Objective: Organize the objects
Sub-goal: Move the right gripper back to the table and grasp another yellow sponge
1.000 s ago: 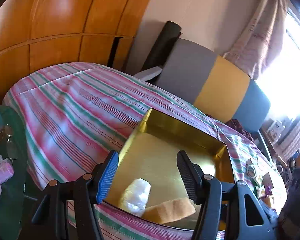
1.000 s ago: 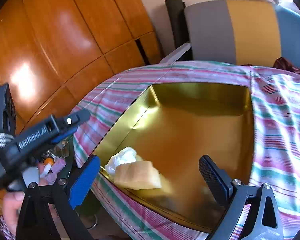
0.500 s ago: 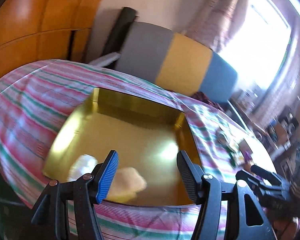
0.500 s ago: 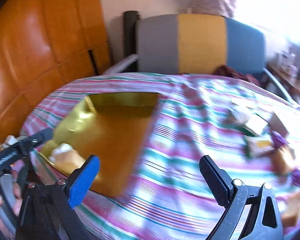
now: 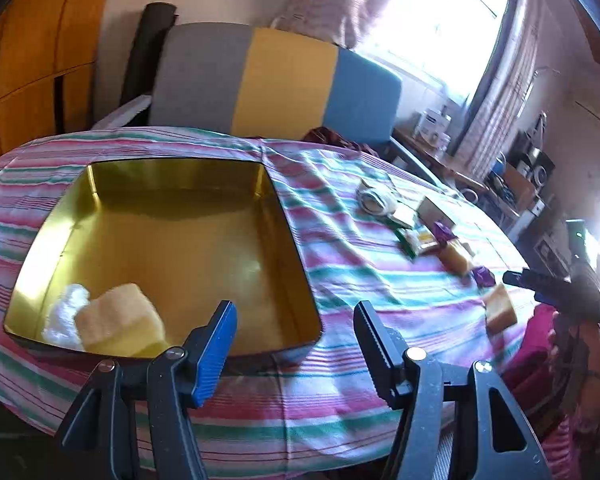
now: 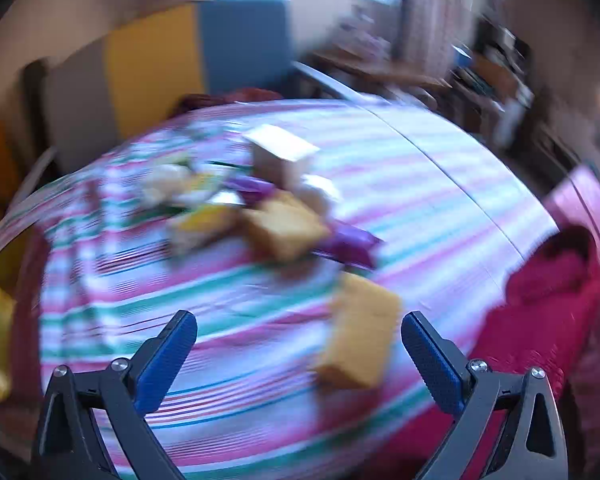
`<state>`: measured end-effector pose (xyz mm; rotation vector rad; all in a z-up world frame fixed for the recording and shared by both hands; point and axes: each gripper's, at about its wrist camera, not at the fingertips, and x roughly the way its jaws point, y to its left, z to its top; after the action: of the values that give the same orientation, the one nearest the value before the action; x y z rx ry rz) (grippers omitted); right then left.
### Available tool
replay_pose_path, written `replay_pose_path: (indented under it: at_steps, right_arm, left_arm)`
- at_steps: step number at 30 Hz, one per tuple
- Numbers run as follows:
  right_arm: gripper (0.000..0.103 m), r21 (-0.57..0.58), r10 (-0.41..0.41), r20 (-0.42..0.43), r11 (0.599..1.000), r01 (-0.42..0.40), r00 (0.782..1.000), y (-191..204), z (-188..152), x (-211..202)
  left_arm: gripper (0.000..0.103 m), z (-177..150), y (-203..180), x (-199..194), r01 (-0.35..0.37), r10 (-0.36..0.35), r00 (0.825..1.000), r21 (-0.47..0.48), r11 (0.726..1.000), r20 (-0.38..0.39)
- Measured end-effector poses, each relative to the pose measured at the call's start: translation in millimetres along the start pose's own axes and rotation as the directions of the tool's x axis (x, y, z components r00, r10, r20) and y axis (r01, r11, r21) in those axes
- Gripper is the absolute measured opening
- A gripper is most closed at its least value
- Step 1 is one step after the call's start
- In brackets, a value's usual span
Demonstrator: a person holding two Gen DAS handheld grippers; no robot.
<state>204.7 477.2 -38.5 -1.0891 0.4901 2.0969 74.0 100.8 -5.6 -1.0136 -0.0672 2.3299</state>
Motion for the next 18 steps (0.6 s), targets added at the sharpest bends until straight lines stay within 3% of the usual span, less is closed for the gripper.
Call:
replay_pose_path:
  at_steps: [4,8,11,13,14,16,18]
  right_arm:
    - [0.103,0.085,0.022,-0.123,0.996,-0.012,0.992,-29,3,31]
    - [0.102,0.167,0.123,-0.200,0.982,-0.090,0.972,-45,-1,56]
    - [0.088,0.175,0.169,-0.209,0.976,-0.133,0.963,-49,-5,66]
    - [0.070,0.170,0.188,-0.213,0.973,-0.153,0.959,-50,-7,69]
    - [0.069,0.160,0.184,-0.206,0.975,-0.152,0.961,-49,-8,68]
    - [0.051,0.128,0.210,-0.197,0.974,-0.187,0.958,-43,-5,66]
    - [0.051,0.101,0.227,-0.202,0.973,-0.210,0.953,-38,-2,65]
  left_arm:
    - [0.061,-5,-13,3,0.015,-0.015,1.000,0.020,1.000,-0.020]
    - [0.061,-7,-25,5,0.020,-0.018,0.999,0.057,0.998,-0.027]
    - [0.061,-8,-33,8,0.028,-0.025,0.999,0.083,0.996,-0.040]
    - [0.061,-8,-38,11,0.043,-0.038,0.998,0.091,0.995,-0.054]
    - [0.061,-8,-39,12,0.048,-0.043,0.997,0.094,0.994,-0.061]
    - [0.061,-6,-45,15,0.063,-0.055,0.996,0.100,0.993,-0.077]
    - [0.061,-4,-50,18,0.073,-0.064,0.994,0.109,0.991,-0.084]
